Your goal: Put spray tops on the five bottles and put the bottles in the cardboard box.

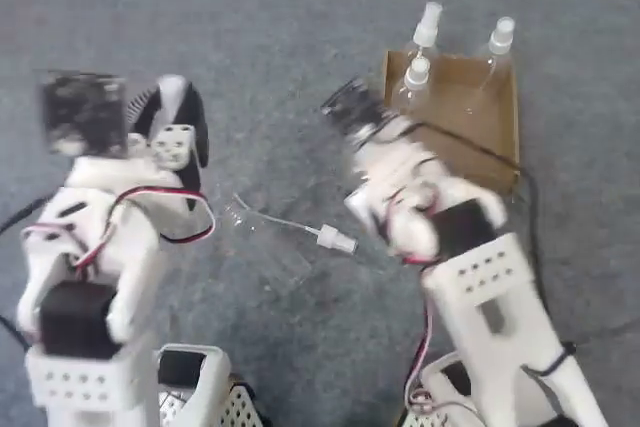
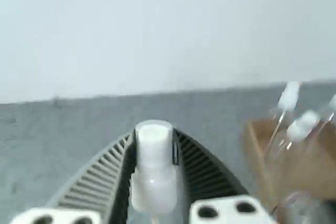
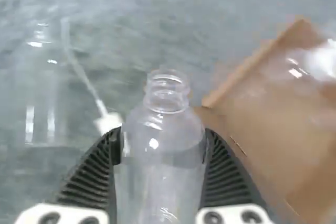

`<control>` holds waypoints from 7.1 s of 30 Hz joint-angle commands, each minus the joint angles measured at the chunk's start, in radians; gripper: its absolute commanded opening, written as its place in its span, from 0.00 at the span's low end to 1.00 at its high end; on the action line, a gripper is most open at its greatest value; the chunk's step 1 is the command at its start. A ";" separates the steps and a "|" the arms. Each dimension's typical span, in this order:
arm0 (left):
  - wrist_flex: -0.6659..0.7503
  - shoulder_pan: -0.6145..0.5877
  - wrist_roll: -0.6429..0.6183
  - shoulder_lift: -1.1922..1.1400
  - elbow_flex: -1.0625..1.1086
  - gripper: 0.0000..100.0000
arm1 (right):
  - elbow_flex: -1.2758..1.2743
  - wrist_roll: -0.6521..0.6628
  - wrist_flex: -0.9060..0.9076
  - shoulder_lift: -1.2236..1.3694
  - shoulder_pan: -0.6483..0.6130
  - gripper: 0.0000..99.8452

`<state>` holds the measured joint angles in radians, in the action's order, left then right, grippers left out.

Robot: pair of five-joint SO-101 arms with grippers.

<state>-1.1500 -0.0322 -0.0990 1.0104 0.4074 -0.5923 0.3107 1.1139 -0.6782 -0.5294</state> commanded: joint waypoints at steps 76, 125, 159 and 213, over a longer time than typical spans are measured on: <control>0.215 0.218 -0.255 0.020 0.433 0.02 | -0.629 -0.227 -1.032 -0.194 -0.185 0.01; 0.301 0.110 -0.091 0.018 0.498 0.18 | -0.652 -0.229 -0.849 -0.450 -0.179 0.01; 0.158 0.190 -0.025 0.416 0.700 0.21 | -0.009 -0.276 -0.625 0.016 -0.050 0.01; 0.334 0.247 -0.020 0.365 0.848 0.29 | -0.078 -0.157 -0.779 0.137 0.615 0.01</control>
<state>-0.8462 0.2102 -0.1220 1.3802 1.2528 -0.6674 0.1465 0.4695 -0.5662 0.0675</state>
